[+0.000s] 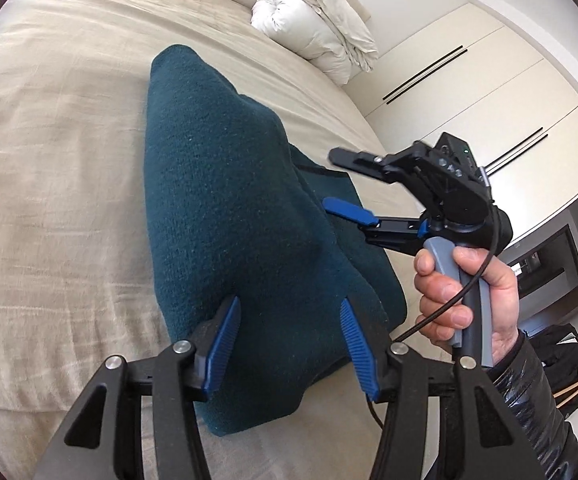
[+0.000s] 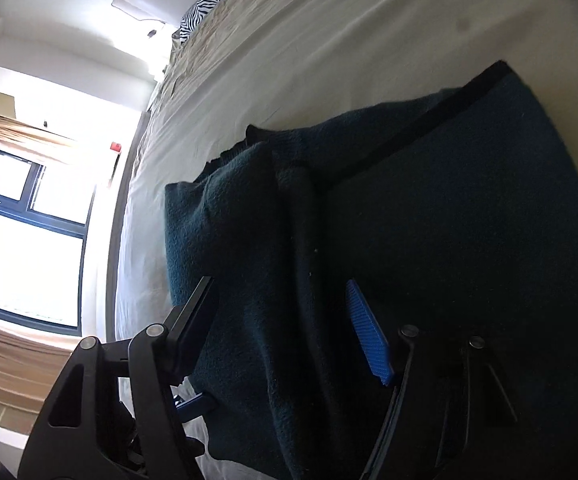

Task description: Fold small clothes

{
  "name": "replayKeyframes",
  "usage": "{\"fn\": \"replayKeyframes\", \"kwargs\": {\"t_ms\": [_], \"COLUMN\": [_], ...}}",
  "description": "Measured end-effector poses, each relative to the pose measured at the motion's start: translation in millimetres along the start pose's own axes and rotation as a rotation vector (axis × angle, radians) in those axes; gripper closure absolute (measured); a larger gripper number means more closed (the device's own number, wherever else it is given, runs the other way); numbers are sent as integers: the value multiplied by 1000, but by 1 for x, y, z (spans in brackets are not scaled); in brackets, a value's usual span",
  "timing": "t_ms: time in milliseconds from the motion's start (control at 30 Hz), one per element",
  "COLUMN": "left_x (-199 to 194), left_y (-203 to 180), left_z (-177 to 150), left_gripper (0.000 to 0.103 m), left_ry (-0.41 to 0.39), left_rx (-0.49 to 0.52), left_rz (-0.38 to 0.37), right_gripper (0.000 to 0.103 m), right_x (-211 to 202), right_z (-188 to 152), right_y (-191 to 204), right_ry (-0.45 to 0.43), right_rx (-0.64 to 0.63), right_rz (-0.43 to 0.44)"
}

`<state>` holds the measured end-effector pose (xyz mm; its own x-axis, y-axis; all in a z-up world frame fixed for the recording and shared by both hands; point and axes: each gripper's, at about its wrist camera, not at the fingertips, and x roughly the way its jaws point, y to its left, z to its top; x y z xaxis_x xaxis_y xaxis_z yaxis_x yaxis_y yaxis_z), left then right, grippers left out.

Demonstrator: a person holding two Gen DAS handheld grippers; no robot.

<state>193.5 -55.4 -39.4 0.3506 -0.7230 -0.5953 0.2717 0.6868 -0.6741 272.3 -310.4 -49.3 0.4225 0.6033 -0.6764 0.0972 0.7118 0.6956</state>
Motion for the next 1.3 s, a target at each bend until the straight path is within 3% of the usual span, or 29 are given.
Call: {"fn": "replayKeyframes", "kwargs": {"t_ms": [100, 167, 367, 400, 433, 600, 700, 733, 933, 1100, 1200, 1300], "left_x": [5, 2, 3, 4, 4, 10, 11, 11, 15, 36, 45, 46], "left_y": [-3, -3, -4, -5, -6, -9, -10, -12, -27, -31, -25, -18], "left_z": [-1, -3, -2, -1, 0, 2, 3, 3, 5, 3, 1, 4], "left_gripper": [48, 48, 48, 48, 48, 48, 48, 48, 47, 47, 47, 47], "left_ry": [3, 2, 8, 7, 6, 7, 8, 8, 14, 58, 67, 73], "left_rx": [-5, -7, -5, -8, -9, -8, -12, -9, 28, 55, 54, 26], "left_rz": [8, 10, 13, 12, 11, 20, 26, 25, 31, 66, 76, 51], "right_gripper": [39, 47, 52, 54, 63, 65, 81, 92, 95, 95, 94, 88], "right_x": [-4, 5, 32, 35, 33, 35, 38, 35, 2, 0, 4, -8], "right_z": [1, -2, -15, -16, -15, -17, -21, -20, -19, -22, -24, -22], "right_y": [15, 23, 15, 11, 9, 10, 13, 11, 16, -8, -22, -14], "right_ry": [31, 93, 189, 196, 189, 207, 205, 192, 108, 105, 118, 107], "right_rx": [-53, -91, -73, -61, -46, -63, -95, -89, -134, -90, -56, -66], "right_rz": [49, 16, -24, -43, -55, -38, -68, -68, -78, -94, -42, -7]}}
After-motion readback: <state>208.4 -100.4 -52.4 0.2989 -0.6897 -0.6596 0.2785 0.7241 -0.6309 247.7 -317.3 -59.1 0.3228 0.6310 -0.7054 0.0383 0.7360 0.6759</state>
